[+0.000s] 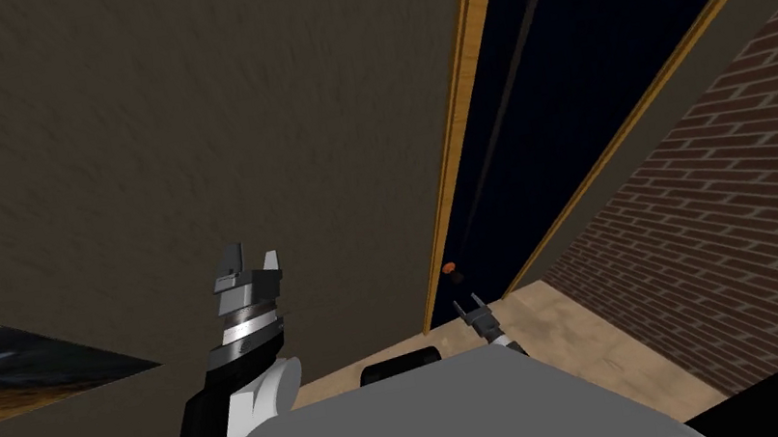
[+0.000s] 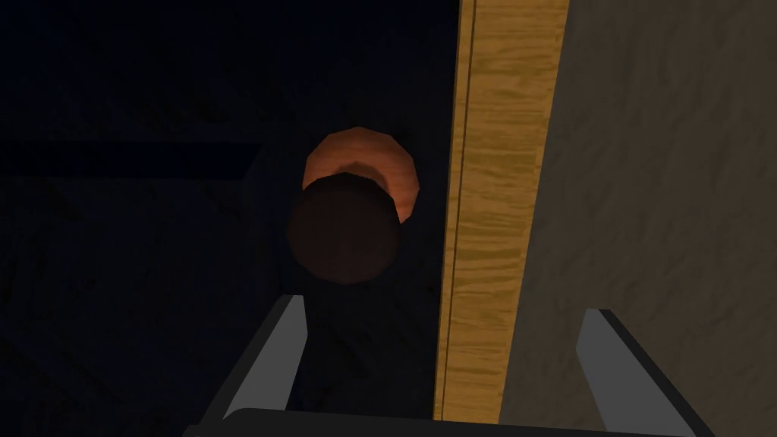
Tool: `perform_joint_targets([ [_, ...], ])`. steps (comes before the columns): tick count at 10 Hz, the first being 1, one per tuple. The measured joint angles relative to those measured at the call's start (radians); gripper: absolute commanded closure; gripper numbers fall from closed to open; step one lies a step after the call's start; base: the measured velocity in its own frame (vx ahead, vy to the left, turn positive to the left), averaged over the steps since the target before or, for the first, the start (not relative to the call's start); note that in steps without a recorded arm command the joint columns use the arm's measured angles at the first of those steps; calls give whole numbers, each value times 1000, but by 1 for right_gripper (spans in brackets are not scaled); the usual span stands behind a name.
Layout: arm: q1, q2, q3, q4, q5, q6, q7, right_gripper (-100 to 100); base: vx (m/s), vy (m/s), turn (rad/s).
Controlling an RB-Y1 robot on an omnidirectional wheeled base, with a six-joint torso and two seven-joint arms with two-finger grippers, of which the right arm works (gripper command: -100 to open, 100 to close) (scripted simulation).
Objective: Pull the door open
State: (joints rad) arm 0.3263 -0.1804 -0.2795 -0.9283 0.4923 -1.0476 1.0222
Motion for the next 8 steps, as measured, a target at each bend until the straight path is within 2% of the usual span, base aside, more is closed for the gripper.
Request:
perform_joint_targets([
  [1,-15,-12,-14,25,-10,-7,-3,-100,188,-1,128],
  [5,-41,-57,-62,83,-46,-33,-27,-100,123,-12,97],
  [6,-42,-59,-64,83,-47,-33,-30,100,-34,-6,-14],
  [8,-42,-62,-67,82,-48,-30,-27,100,-16,1,-17],
])
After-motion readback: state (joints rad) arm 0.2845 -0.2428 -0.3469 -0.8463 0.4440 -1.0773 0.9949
